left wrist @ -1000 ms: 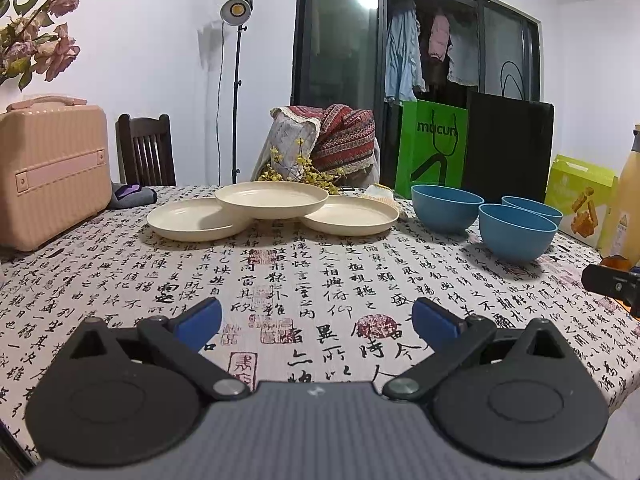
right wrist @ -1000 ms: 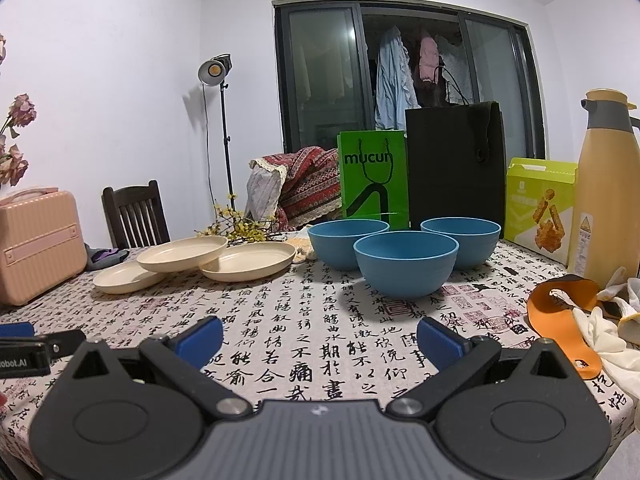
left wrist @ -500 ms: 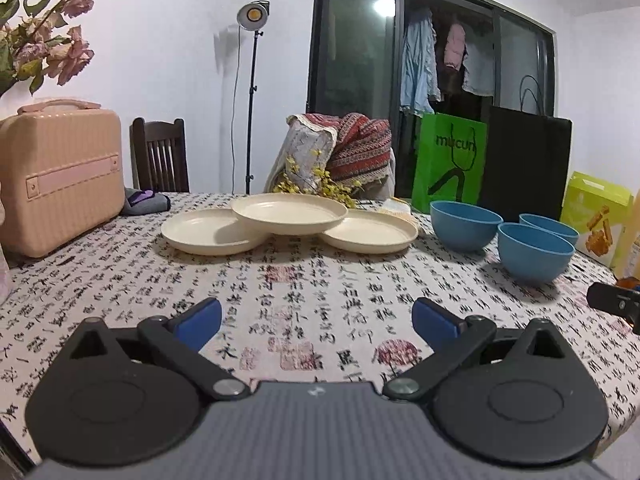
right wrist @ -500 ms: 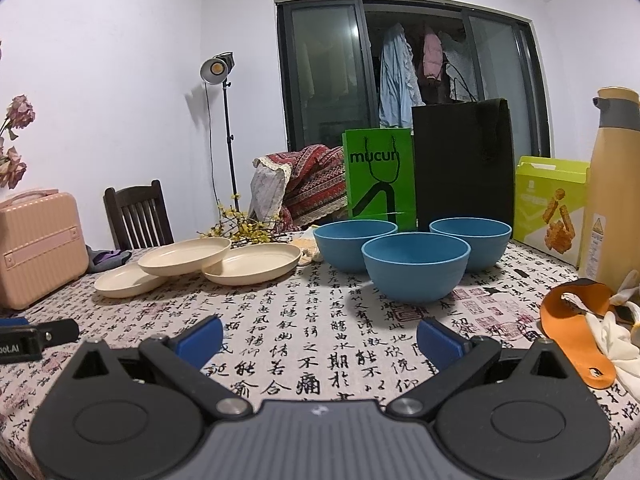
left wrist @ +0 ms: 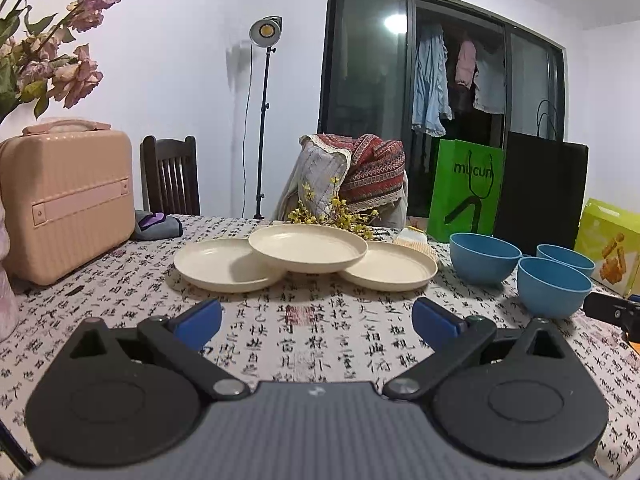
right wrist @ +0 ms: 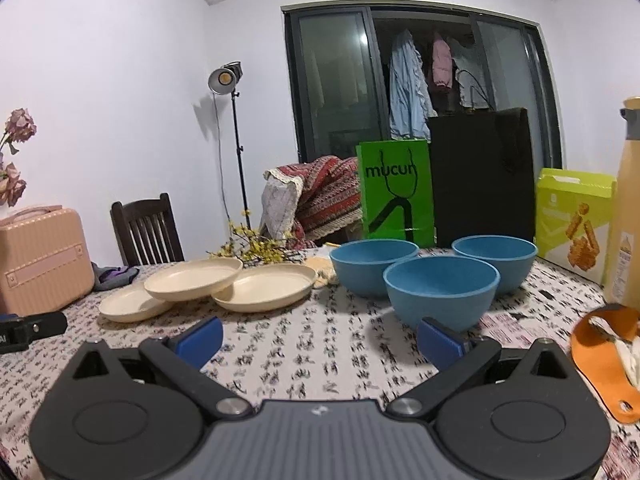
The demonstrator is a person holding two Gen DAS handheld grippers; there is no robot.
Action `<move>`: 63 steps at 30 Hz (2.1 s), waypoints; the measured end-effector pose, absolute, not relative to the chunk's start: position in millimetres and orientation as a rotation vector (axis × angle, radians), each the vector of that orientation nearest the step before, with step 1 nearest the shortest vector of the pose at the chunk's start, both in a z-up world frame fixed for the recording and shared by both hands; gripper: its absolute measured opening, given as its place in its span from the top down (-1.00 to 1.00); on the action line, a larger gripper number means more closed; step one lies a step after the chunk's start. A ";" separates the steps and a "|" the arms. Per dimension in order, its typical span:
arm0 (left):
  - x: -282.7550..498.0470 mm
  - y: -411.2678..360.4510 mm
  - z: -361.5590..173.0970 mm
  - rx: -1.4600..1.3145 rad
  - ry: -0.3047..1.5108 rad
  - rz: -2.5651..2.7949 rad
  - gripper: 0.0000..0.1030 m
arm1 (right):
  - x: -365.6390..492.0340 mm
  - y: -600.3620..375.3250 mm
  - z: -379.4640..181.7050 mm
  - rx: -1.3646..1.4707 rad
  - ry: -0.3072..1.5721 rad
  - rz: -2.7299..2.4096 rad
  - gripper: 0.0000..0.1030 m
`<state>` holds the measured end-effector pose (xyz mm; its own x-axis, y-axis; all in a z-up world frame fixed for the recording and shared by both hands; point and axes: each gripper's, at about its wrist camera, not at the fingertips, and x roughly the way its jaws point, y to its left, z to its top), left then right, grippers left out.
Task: Organize plates and bowls
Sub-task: 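Move both grippers forward toward the cream plates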
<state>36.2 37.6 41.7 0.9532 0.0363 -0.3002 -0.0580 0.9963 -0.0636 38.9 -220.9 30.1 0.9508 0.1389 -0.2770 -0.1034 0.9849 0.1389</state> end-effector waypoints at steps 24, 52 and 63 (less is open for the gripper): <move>120.3 78.6 106.8 -0.175 0.352 0.094 -1.00 | 121.3 -181.4 90.5 0.189 0.286 0.227 -1.00; 267.9 137.2 94.8 -0.302 0.618 0.191 -1.00 | 278.7 -110.3 91.4 0.245 0.517 0.238 -1.00; 326.1 157.2 79.0 -0.352 0.676 0.230 -1.00 | 340.7 -89.7 71.4 0.269 0.588 0.241 -1.00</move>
